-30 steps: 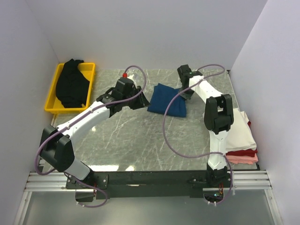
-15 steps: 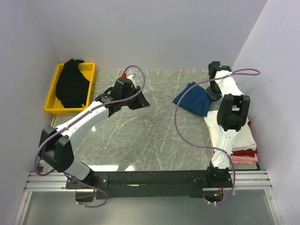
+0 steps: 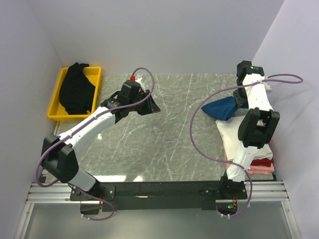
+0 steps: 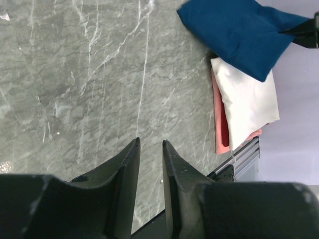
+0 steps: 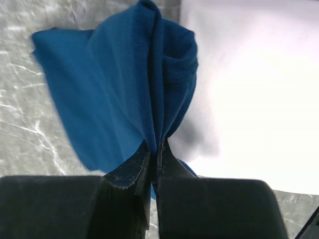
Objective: Fold and stack the t-shirts
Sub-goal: Neatly place the folded tshirt to the corner
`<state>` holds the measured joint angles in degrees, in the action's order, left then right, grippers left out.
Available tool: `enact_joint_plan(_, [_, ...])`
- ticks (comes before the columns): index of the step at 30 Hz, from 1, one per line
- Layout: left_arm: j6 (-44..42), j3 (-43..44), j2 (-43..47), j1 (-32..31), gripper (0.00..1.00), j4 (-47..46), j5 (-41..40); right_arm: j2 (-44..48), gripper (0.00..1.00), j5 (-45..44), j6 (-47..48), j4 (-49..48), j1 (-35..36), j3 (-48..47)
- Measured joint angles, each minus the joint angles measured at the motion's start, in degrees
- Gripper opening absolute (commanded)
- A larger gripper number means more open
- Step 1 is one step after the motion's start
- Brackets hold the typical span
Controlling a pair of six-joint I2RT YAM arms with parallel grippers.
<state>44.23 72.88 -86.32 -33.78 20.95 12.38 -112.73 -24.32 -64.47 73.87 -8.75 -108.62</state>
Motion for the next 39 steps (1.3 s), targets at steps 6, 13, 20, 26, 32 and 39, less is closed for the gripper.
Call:
enact_joint_plan(6, [0.02, 0.33, 0.0, 0.0, 0.3, 0.13, 0.07, 3.85, 0.0, -0.04, 0.61, 1.11, -2.14, 0.2])
enact_joint_plan(13, [0.17, 1.07, -0.15, -0.46, 0.3, 0.39, 0.31, 8.02, 0.0, 0.57, 4.44, 0.85, -3.41, 1.11])
enact_joint_plan(20, [0.2, 1.42, -0.24, -1.03, 0.3, 0.39, 0.42, 9.42, 0.0, 2.67, 8.79, 0.96, -4.33, 1.11])
enact_joint_plan(26, [0.2, 1.51, -0.66, -1.2, 0.3, 0.66, 0.39, 9.99, 0.0, 4.22, 11.5, 1.14, -5.05, -0.63])
enact_joint_plan(32, [0.2, 1.51, -0.66, -1.31, 0.3, 0.87, 0.39, 12.2, 0.0, 4.72, 12.98, 1.2, -5.57, -2.93])
enact_joint_plan(39, [0.2, 2.32, -0.83, -1.42, 0.3, 1.11, 0.37, 17.05, 0.0, 5.95, 13.79, 1.18, -6.62, -2.91])
